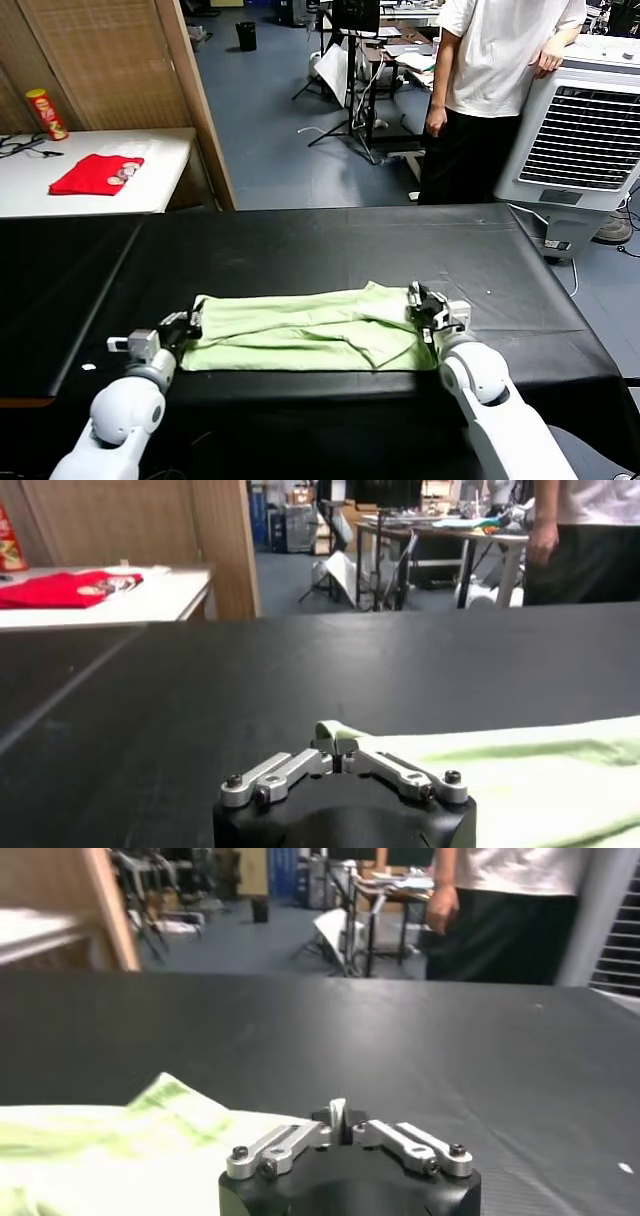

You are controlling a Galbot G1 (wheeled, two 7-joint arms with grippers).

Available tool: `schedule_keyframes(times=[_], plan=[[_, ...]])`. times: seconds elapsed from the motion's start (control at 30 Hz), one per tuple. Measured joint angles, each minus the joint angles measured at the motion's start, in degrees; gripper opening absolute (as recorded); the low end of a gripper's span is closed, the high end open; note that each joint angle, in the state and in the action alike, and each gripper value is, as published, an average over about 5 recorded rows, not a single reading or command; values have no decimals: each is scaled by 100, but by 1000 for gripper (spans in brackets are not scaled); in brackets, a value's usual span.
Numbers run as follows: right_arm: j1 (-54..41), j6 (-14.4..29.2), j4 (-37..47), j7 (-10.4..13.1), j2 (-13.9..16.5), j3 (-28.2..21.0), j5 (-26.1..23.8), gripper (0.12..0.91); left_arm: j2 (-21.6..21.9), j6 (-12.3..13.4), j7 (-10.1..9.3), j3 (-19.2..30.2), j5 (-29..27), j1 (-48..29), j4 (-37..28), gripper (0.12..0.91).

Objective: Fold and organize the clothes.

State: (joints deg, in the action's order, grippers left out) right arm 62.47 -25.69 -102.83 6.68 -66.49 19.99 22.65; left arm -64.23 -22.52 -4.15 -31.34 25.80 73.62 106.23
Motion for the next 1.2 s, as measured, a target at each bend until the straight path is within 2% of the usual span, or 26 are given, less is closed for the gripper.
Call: schedule_keyframes(times=[0.07,0.13,0.27,0.37,0.7,0.8,0.9,1.1,1.2], plan=[[109,1,-169,-13,59,60,2,730,43,2,38,-55,49,48,43,487],[219,0,-338,-24,104,117,8,778,80,3,68,-122,123,117,106,604],[412,-13,-638,-95,142,194,60,796,61,-6,82,-267,403,327,295,766],[498,-60,-807,-147,138,211,217,798,-12,-11,80,-343,560,547,472,794],[601,-89,-1100,-175,128,216,373,798,-171,77,68,-411,549,1017,595,798],[621,-86,-1139,-184,116,220,405,798,-218,101,72,-407,495,1083,587,790],[623,-86,-1157,-189,108,216,410,798,-271,118,76,-394,435,1115,550,729],[586,-85,-1175,-198,111,210,403,798,-366,108,95,-370,495,1154,550,511],[576,-80,-1178,-216,104,211,396,798,-387,92,99,-369,581,1118,517,368]])
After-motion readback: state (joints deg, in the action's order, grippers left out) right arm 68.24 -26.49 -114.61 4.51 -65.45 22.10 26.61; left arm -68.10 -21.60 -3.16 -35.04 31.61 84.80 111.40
